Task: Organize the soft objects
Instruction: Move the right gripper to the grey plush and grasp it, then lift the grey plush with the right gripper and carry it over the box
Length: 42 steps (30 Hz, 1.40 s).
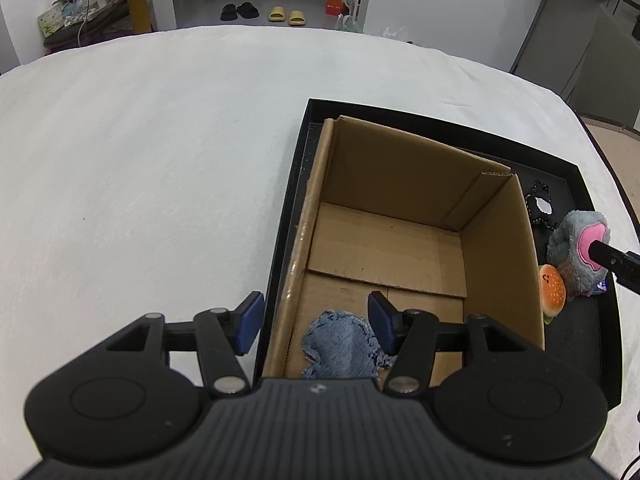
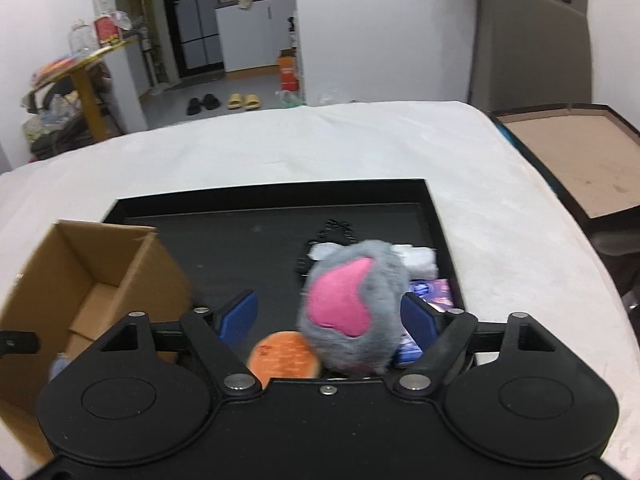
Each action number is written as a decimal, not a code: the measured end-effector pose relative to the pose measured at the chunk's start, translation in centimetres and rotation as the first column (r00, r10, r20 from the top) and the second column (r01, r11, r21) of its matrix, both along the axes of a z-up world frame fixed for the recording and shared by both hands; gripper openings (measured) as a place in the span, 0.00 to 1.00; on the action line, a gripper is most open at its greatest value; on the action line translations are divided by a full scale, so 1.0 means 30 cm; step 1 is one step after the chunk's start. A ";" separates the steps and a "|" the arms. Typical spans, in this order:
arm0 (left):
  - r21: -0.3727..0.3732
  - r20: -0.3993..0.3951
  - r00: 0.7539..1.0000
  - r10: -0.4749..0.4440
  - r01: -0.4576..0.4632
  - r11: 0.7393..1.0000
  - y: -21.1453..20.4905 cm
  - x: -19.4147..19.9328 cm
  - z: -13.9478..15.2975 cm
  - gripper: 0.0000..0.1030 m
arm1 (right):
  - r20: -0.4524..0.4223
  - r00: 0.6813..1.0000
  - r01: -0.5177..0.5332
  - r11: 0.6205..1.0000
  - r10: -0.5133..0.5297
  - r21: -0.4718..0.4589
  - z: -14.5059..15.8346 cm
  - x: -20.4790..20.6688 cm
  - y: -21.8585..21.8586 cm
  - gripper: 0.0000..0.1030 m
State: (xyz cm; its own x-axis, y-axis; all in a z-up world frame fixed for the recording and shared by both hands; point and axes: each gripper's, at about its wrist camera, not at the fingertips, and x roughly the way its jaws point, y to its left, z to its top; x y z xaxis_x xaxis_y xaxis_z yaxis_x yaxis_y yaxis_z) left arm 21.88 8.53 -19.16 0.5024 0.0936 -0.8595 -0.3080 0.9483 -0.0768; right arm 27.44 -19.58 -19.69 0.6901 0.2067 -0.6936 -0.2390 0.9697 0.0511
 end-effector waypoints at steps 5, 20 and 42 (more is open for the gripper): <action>0.027 -0.007 1.000 -0.001 0.001 1.000 -0.017 0.022 -0.015 0.54 | 0.002 1.000 0.001 1.000 -0.001 -0.030 -0.042 0.021 0.004 0.85; 0.075 -0.023 1.000 0.004 -0.002 0.997 -0.070 0.065 -0.037 0.73 | -0.058 0.998 0.027 0.997 -0.031 -0.070 -0.121 0.046 0.007 0.56; 0.069 0.007 1.000 0.012 -0.012 0.998 -0.043 0.037 -0.001 0.73 | 0.031 0.999 -0.025 1.000 0.025 0.007 0.006 0.001 0.015 0.48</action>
